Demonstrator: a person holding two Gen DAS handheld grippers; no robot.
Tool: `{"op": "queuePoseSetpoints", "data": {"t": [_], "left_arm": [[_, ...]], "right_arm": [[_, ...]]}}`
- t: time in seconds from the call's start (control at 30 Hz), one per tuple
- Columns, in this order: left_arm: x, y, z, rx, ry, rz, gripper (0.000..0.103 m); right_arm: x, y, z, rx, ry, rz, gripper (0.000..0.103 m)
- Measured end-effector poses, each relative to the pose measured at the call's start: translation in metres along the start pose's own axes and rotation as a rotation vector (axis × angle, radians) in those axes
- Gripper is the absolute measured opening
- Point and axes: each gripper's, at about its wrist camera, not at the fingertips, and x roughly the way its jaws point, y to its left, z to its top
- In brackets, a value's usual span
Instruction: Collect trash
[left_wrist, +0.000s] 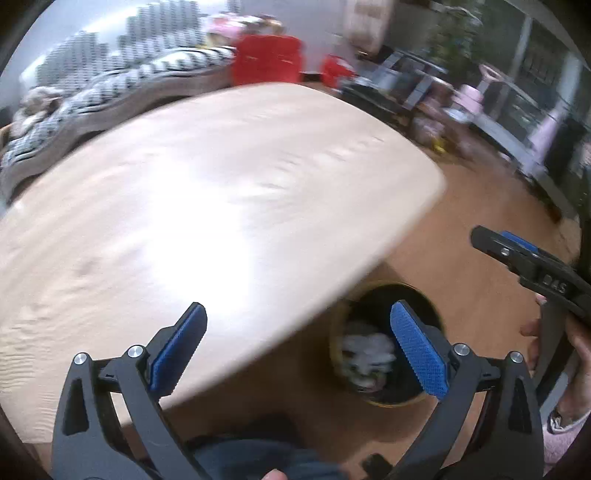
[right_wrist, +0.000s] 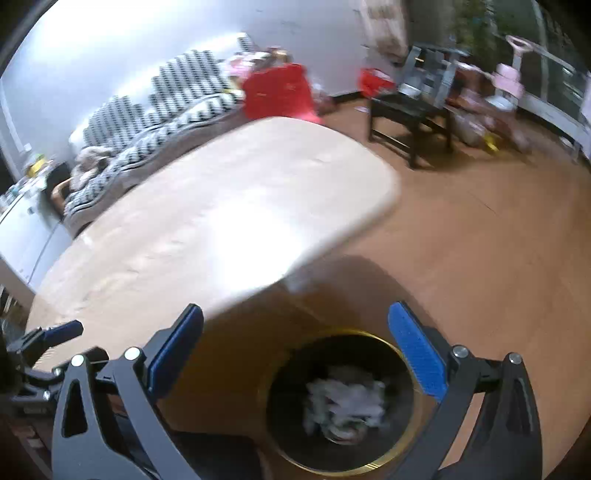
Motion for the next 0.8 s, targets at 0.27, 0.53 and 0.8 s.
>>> {"op": "queuePoseSetpoints", "data": {"t": [0.27,0.53,0.8], "left_arm": [[-0.044,0.118,0.014,-0.127,-0.064,0.176,0.097],[-0.034,0.220,0.000,-0.292,-0.058,0.334,0.097],[-0.009,0.276,-0.011,-0.431,-0.047,0.320,0.097]], "right_arm": [[0.042,0.159,0.035,-0.212,-0.006,0.139,0.097],[0.104,0.276,0.045,-0.299,-0.022,0.139,0.097],[0.146,0.347,0.042,-0.413,-0.030,0.176,0.097]]}}
